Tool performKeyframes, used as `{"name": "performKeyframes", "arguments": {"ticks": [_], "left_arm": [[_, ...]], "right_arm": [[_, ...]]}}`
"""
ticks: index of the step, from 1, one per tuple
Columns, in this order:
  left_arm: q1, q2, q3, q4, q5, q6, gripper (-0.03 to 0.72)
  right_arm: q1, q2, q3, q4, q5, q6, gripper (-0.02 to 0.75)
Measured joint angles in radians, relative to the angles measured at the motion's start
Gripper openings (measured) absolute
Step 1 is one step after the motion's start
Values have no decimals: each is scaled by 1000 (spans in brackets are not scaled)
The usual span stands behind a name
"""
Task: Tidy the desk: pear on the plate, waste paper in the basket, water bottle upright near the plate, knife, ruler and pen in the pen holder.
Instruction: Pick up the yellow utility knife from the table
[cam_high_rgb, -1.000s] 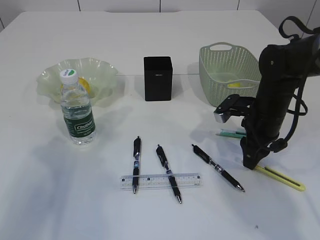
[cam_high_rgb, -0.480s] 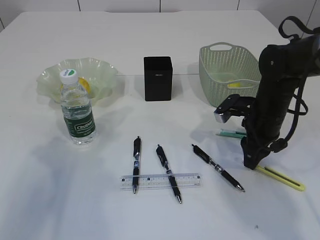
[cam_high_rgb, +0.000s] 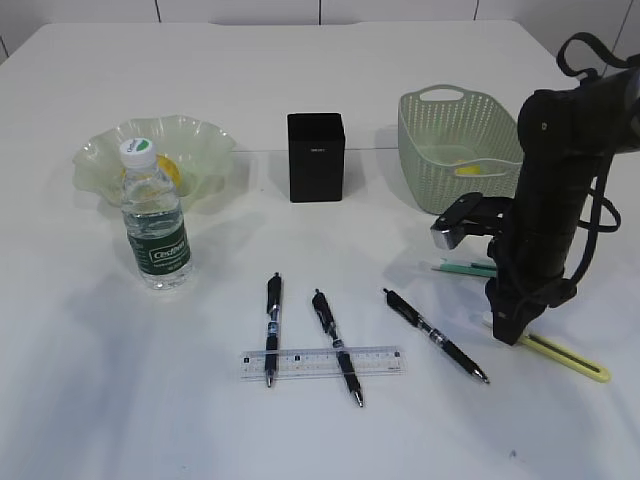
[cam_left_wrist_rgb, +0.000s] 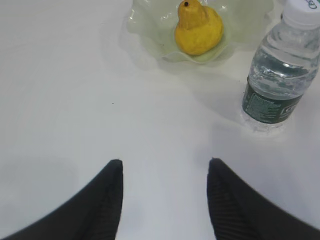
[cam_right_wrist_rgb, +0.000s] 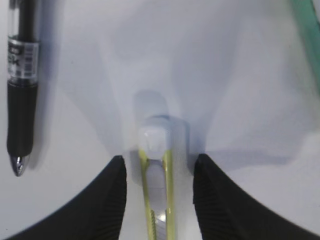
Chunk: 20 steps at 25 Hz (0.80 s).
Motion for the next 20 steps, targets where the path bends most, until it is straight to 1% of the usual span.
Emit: {"name": "performKeyframes", "arguments": {"ticks": [14,20], "left_arm": [[0,0,0,0,-32,0,382],[0,0,0,0,-40,0,382]], "right_arm": [[0,0,0,0,-26,1,333],[0,0,0,0,44,3,333]]}}
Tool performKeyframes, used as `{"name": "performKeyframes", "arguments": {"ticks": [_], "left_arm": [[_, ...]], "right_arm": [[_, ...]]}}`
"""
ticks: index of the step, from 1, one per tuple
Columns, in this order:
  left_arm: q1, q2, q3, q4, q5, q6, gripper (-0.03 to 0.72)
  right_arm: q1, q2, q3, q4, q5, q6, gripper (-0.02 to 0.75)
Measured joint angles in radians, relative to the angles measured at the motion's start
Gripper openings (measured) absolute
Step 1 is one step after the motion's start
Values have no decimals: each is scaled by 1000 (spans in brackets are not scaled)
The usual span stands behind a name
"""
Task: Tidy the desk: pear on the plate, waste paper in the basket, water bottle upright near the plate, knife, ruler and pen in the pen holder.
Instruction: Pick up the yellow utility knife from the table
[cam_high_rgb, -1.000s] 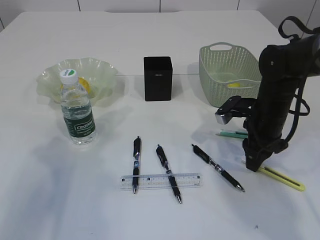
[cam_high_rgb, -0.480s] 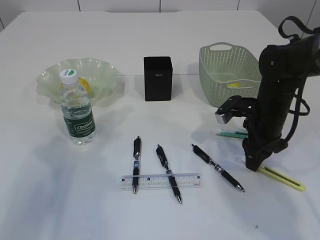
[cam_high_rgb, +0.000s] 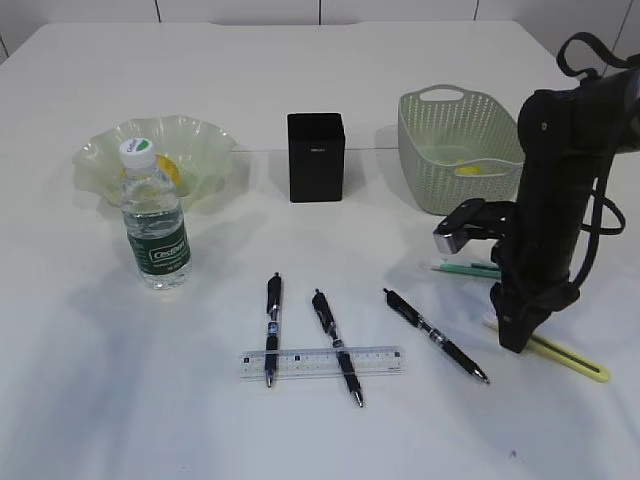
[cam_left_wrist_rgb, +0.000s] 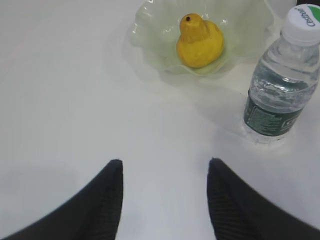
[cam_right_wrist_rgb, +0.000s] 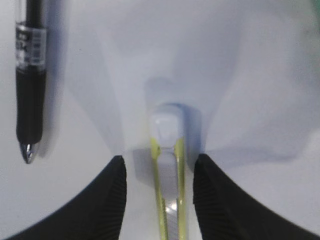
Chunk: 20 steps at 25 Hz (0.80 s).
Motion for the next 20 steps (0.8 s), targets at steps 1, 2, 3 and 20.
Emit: {"name": "performKeyframes", "arguments": {"ticks": [1,2,3,20], "left_arm": [[0,0,0,0,-1,0,382],[0,0,0,0,-4,0,382],[0,0,0,0,-6,0,382],[0,0,0,0,-14,0,382]], "right_arm": [[0,0,0,0,12,0,333],[0,0,0,0,14,0,333],[0,0,0,0,14,0,333],[0,0,0,22,-38,4,333]]}}
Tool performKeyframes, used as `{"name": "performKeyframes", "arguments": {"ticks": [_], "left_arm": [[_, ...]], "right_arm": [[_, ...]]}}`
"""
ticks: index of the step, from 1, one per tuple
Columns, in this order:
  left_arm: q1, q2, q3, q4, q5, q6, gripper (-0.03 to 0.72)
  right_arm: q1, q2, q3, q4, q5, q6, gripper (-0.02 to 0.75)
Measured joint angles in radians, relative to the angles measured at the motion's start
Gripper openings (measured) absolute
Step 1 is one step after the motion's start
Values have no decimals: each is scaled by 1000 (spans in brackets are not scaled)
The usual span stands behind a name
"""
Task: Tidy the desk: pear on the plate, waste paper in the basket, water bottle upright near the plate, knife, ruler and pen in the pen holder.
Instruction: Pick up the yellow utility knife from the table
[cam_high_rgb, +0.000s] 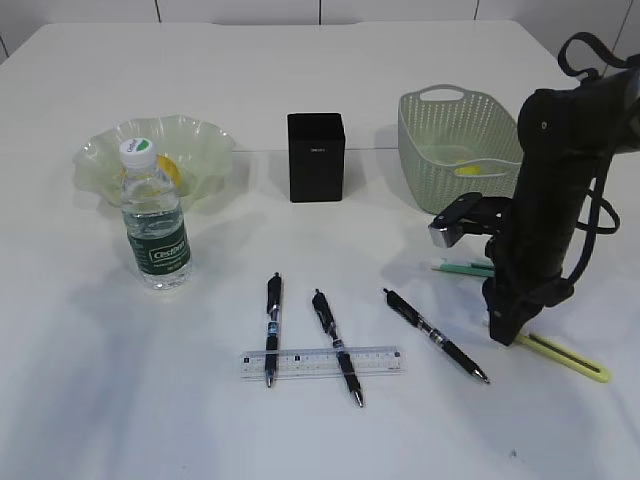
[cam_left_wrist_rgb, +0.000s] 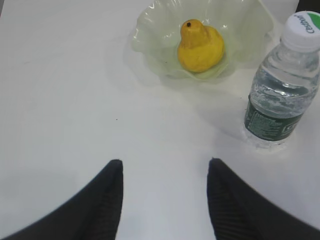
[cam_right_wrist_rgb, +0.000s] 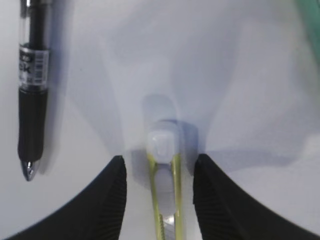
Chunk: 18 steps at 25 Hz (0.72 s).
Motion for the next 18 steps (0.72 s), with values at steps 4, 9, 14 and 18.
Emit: {"name": "performKeyframes", "arguments": {"ticks": [4,9,14,18], "left_arm": [[0,0,0,0,0,0,382],[0,0,0,-2,-2,0,382],[0,0,0,-3,-12,0,382],[0,0,0,-3,-19,0,382]], "right_arm": [[0,0,0,0,-33,2,335],[0,0,0,5,-79,10,335],[0,4,0,10,-89,14,335],[0,4,0,22,-97,16,334]]}}
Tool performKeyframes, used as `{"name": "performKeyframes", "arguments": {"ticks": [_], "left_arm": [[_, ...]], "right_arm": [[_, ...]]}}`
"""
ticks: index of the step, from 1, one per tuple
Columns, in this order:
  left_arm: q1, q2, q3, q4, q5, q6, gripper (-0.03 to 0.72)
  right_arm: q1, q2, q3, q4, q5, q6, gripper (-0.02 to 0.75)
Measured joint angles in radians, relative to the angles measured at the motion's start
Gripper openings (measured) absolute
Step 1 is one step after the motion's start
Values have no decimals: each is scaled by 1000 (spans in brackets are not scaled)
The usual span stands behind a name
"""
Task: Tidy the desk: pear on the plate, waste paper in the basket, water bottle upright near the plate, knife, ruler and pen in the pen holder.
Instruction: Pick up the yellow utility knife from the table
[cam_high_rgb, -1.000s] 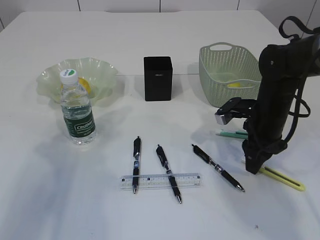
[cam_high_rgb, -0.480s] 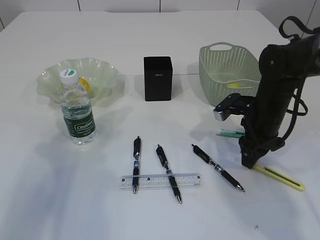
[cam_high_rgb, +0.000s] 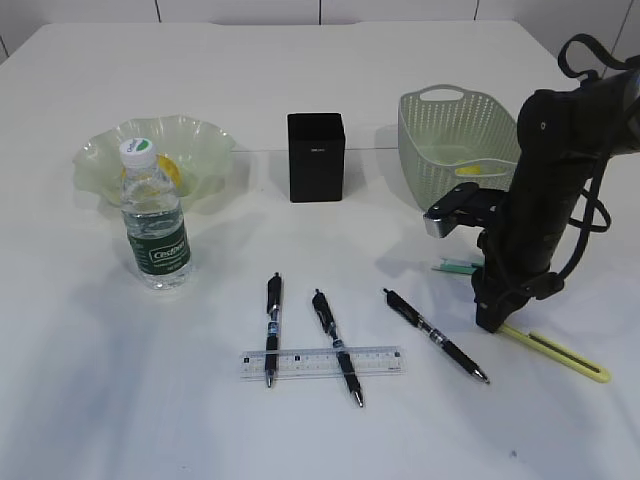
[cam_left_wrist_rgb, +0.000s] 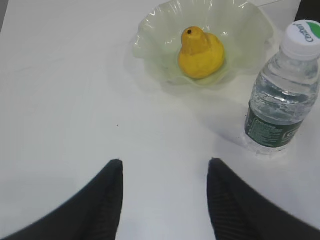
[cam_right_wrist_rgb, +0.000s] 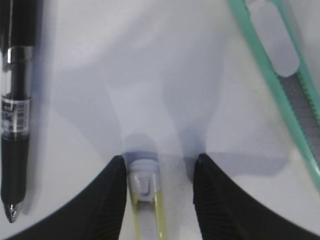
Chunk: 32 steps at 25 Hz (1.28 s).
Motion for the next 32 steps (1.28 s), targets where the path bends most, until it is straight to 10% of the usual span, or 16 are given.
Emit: {"name": "performKeyframes", "arguments": {"ticks": [32], "left_arm": [[0,0,0,0,-9,0,382]], "right_arm": [[0,13,-10,-56,91,6,333]]}}
